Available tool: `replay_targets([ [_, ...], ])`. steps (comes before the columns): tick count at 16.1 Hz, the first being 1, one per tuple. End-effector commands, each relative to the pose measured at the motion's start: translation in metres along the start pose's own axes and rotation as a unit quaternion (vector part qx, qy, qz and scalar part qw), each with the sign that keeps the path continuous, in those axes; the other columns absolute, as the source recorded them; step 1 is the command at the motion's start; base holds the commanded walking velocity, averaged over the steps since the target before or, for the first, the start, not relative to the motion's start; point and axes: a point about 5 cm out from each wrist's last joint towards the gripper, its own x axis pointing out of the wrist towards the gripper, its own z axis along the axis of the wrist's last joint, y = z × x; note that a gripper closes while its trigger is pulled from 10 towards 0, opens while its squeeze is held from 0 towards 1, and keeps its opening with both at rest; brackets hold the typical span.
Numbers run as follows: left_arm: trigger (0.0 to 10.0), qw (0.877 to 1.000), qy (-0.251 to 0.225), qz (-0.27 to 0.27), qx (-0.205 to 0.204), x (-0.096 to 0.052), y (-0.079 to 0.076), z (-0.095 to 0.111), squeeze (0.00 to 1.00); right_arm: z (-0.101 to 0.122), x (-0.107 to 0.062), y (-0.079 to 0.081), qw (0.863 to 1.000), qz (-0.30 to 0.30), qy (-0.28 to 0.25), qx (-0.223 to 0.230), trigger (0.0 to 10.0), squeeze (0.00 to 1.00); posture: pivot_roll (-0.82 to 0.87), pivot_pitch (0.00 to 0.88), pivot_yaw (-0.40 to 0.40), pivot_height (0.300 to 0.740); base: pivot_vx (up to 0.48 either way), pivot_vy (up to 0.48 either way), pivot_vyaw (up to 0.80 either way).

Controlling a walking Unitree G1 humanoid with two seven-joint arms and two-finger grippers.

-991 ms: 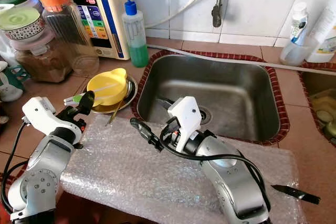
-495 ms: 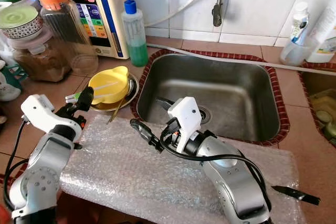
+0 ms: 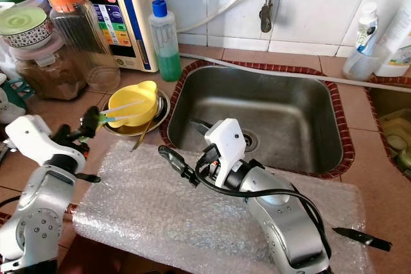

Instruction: Kitchen organization

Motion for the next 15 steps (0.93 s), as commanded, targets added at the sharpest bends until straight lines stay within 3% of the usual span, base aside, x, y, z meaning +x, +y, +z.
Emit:
replay_targets([
  [1, 10.0, 1.000, -0.024, 0.004, 0.004, -0.001, -0.001, 0.009, 0.00, 0.002, 0.002, 0.004, 1.000, 0.012, -0.005, -0.005, 10.0, 0.00, -0.20, 0.122, 0.089, 0.740, 0.000, 0.000, 0.00],
  [8, 10.0, 0.998, 0.020, -0.045, -0.038, 0.001, -0.025, -0.008, 0.00, 0.002, 0.003, 0.005, 1.000, 0.013, -0.006, -0.008, 10.0, 0.00, -0.20, 0.123, 0.090, 0.740, 0.000, 0.000, 0.00],
  [13, 10.0, 0.997, 0.035, -0.027, -0.067, 0.000, -0.021, -0.016, 0.00, 0.002, 0.002, 0.005, 1.000, 0.012, -0.005, -0.006, 10.0, 0.00, -0.20, 0.127, 0.094, 0.740, 0.000, 0.000, 0.00],
  [14, 9.6, 0.997, 0.034, -0.027, -0.065, 0.000, -0.021, -0.015, 0.00, 0.002, 0.002, 0.005, 1.000, 0.012, -0.005, -0.005, 10.0, 0.00, -0.20, 0.127, 0.094, 0.740, 0.000, 0.000, 0.00],
  [15, 6.0, 0.997, 0.032, -0.028, -0.065, 0.000, -0.021, -0.014, 0.00, 0.002, 0.002, 0.005, 1.000, 0.012, -0.005, -0.005, 10.0, 0.00, -0.20, 0.125, 0.094, 0.740, 0.000, 0.000, 0.00],
])
